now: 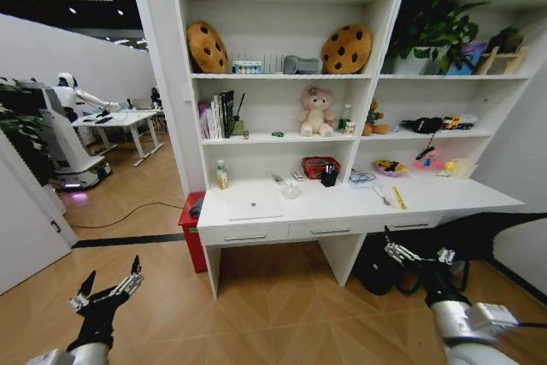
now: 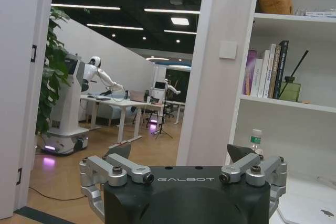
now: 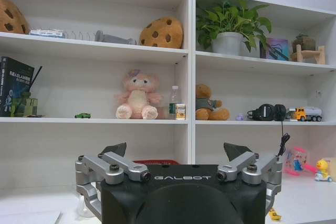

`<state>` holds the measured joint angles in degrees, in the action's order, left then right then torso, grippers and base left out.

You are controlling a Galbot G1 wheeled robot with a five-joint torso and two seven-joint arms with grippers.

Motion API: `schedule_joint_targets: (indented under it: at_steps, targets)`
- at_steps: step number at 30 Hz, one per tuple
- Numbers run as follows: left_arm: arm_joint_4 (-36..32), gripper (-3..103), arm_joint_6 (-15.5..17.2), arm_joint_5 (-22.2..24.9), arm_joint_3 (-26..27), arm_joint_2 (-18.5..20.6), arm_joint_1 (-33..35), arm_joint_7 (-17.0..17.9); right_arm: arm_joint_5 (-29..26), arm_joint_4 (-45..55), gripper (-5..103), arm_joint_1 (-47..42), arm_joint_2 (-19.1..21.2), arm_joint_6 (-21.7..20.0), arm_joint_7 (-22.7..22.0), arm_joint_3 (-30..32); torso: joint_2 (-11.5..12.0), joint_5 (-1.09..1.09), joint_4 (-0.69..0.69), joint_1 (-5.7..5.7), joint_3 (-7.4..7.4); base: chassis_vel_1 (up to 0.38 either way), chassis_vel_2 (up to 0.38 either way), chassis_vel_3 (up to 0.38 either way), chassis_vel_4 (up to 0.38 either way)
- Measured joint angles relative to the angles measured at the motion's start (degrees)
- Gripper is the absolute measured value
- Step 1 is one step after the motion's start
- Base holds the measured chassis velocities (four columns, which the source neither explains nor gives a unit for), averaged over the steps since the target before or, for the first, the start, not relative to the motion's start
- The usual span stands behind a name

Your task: Organize the objects on the table.

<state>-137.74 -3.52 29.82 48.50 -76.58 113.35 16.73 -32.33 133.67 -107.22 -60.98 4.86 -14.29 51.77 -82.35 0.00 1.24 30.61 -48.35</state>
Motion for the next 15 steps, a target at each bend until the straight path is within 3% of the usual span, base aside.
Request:
schedule_joint_targets:
  at_steps: [15]
  targets:
    - [0.0,100,0.0,0.0,0.0,0.0,0.0,0.0,0.0,0.0,100,0.0,0.0,0.0,0.0,0.0,0.0,0.0,0.0,0.0,0.0,0.0,0.0,0.0,0.0]
